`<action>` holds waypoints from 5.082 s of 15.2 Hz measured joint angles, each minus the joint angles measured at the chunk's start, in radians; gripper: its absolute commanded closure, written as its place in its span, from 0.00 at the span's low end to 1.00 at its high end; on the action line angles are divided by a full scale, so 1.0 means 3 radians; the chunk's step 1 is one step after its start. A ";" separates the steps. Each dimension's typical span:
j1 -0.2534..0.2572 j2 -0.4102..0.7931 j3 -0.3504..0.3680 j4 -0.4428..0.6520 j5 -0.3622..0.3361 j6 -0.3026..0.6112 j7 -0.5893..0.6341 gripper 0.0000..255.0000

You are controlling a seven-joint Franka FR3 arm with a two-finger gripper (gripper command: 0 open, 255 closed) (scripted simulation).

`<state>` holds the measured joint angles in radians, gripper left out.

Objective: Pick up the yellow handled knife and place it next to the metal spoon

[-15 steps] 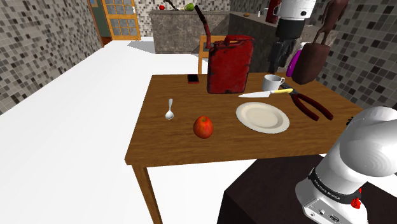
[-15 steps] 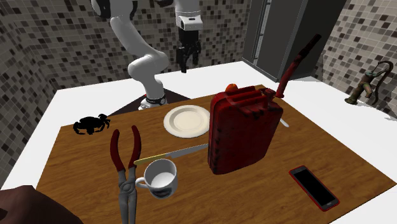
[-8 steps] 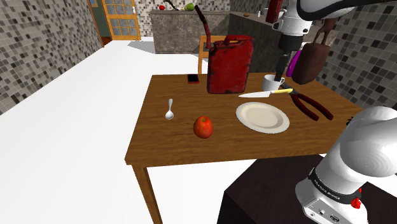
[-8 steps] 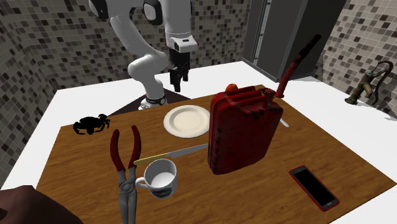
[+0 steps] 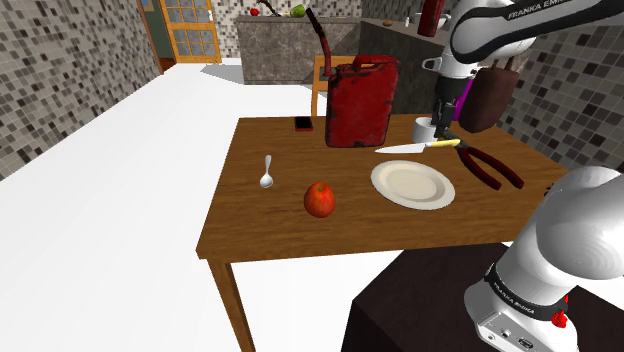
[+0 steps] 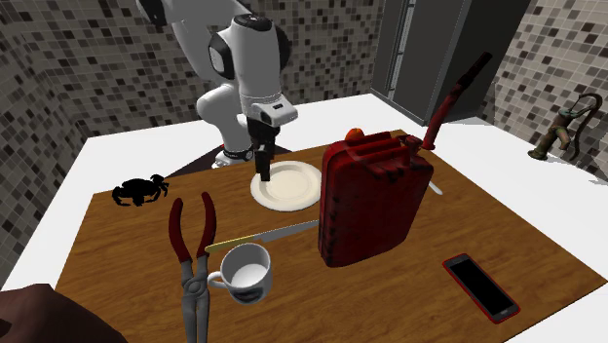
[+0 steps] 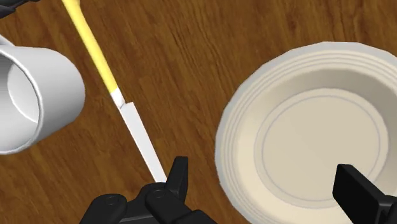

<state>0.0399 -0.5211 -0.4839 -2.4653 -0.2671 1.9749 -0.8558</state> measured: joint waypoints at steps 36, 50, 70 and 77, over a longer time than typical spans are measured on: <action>0.0406 0.1956 -0.0917 0.0543 0.1005 0.1246 -0.2414 1.00; 0.0431 0.1510 -0.0903 0.0796 0.0619 0.0664 -0.2140 1.00; 0.0701 0.1006 -0.0307 0.0799 0.0375 0.0180 -0.1170 1.00; 0.0943 0.1021 0.0051 0.0835 0.0467 0.0115 -0.0622 1.00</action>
<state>0.3227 -0.2147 -0.4687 -2.2147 -0.1270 2.0094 -1.0425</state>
